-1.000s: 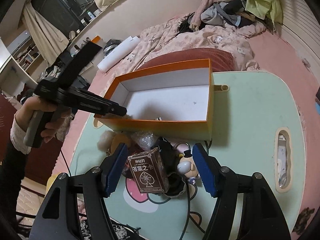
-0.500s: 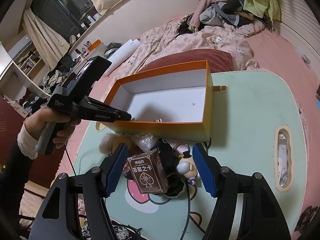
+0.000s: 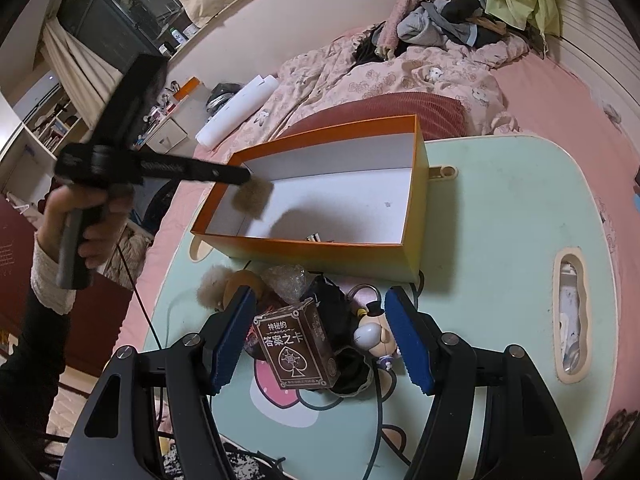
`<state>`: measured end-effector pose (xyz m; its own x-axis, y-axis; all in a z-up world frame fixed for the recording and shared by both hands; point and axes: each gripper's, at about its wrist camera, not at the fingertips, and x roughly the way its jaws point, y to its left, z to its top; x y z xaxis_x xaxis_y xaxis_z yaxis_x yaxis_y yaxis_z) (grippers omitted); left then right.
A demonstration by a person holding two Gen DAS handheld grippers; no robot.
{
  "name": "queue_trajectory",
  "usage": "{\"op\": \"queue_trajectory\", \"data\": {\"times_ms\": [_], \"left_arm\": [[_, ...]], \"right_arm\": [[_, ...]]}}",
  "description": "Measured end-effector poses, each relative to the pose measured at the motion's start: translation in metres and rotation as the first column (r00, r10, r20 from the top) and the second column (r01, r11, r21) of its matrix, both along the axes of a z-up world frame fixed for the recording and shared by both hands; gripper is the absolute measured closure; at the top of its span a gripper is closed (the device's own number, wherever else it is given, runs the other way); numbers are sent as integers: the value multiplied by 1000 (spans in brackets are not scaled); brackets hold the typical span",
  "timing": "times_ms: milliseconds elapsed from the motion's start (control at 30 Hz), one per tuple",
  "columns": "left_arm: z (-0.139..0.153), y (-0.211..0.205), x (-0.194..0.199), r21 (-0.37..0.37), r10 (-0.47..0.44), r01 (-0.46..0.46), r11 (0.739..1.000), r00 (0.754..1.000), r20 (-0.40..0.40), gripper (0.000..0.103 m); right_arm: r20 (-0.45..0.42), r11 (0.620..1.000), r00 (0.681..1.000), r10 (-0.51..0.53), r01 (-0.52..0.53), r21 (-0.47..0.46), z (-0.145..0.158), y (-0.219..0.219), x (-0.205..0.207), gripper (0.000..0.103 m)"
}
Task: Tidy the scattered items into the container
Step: 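Reach the left tool into the box and grasp the brown fluffy pom-pom, then lift the brown pom-pom out and set it on the table with the left tool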
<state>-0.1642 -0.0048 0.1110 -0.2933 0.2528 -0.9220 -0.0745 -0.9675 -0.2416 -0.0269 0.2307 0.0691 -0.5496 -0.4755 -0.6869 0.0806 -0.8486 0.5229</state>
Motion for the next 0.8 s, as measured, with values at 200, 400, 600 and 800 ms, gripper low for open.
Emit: {"op": "queue_trajectory", "data": {"times_ms": [200,400,600,800], "left_arm": [[-7,3,6,-116,-27,32,993,999,46,102],[-5,5,9,-94,-21,22,995,1000,11,99],[-32,21,7,-94,-9,15,995,997,72,41],[-59,37,-5,-83,-30,42,996,990,139,41]], "right_arm": [[7,1000,1000,0,0,-5,-2,0,0,36],[15,1000,1000,-2,2,-11,-4,1,-1,36],[17,1000,1000,-7,7,-20,-6,3,-2,36],[21,1000,1000,0,1,-22,-8,3,-1,36]]}}
